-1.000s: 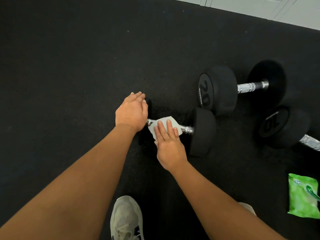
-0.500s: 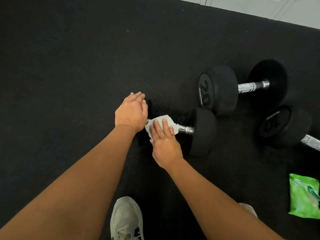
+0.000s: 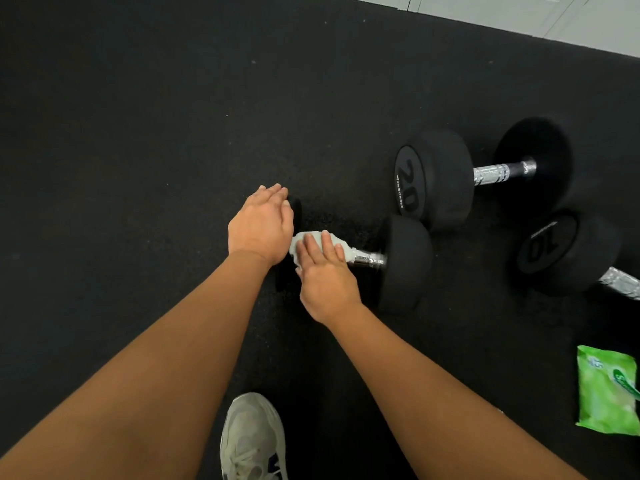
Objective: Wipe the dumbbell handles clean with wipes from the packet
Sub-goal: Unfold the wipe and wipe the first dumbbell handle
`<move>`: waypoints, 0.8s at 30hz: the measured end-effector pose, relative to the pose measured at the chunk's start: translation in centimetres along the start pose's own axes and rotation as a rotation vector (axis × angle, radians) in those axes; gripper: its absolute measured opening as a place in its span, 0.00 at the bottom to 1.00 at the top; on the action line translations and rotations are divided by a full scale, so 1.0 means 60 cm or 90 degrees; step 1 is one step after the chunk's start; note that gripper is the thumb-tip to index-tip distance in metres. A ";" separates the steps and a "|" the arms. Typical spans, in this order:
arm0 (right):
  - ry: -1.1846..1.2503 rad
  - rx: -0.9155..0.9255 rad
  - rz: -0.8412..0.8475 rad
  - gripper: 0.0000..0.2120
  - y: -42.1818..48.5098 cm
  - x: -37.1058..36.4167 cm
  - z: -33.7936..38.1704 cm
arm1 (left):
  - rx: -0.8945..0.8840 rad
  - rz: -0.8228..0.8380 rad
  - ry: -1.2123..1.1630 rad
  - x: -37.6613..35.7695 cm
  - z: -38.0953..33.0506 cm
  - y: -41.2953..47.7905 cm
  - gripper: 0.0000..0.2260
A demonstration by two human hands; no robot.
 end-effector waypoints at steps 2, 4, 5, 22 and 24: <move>-0.002 0.011 0.005 0.27 0.007 0.004 -0.007 | 0.000 0.002 0.001 0.000 0.000 -0.001 0.19; 0.008 -0.016 0.000 0.27 0.002 0.009 -0.017 | 0.000 -0.001 0.001 0.000 0.000 -0.001 0.19; 0.016 -0.038 -0.007 0.27 -0.005 0.011 -0.020 | 0.001 -0.003 0.001 0.000 0.000 -0.001 0.19; 0.057 -0.090 -0.007 0.26 -0.008 0.013 0.011 | -0.025 -0.041 -0.002 -0.003 0.015 -0.036 0.19; 0.059 -0.060 0.005 0.26 0.003 0.016 0.015 | -0.029 -0.040 0.002 -0.003 0.017 -0.040 0.19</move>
Point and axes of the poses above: each hand's wrist, its own y-axis towards the middle knuckle, its own x-axis out of the back of the hand, z = x × y, the point moved 4 cm from there along y, towards the middle knuckle, and after that the axes turned 7 degrees about x, right-handed, at the moved point
